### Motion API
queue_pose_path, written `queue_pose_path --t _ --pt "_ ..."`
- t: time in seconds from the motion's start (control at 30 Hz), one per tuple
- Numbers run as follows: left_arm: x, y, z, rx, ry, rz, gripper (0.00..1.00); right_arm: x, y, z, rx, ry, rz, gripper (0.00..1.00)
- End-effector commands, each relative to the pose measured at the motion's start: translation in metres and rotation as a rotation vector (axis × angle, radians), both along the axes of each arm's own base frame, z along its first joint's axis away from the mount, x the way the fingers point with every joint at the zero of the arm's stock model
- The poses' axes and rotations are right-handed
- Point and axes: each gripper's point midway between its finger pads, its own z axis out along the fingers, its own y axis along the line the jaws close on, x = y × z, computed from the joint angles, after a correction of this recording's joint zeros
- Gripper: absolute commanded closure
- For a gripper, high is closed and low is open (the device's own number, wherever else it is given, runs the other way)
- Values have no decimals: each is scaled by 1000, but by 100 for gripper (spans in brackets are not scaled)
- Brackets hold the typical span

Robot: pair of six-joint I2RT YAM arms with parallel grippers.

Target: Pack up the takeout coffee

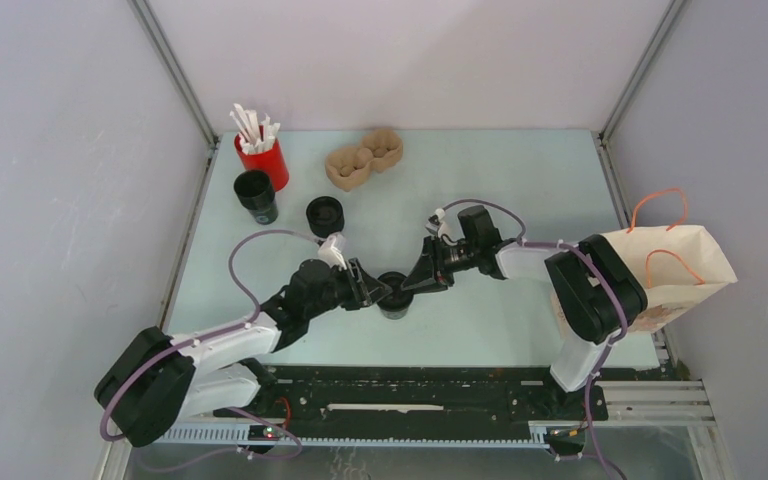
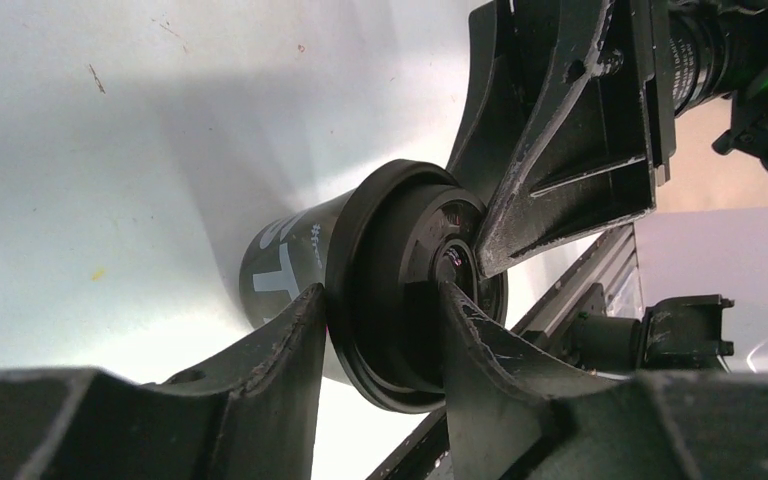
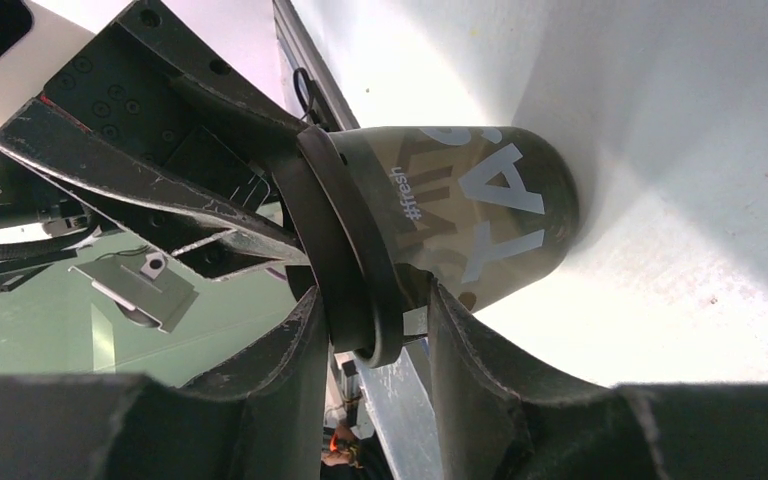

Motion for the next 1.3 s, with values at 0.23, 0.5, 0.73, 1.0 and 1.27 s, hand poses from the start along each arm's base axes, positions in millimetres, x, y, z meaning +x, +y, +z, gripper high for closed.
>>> queue_pose_path --t 0.23,0.5,0.73,1.0,1.27 --pt "-69 66 -120 385 319 -10 55 -10 -55 -113 -729 1 -115 68" --pt "-76 68 -131 459 333 -18 56 -51 -69 -158 -759 97 -72 66" --pt "-79 72 -134 520 338 -28 56 -35 -79 -144 -812 -6 -111 65" --pt "-83 73 -132 595 319 -32 57 -32 -64 -131 -767 -186 -49 59" --pt "-62 35 -75 397 207 -53 51 -9 -27 -58 -546 -236 -45 51"
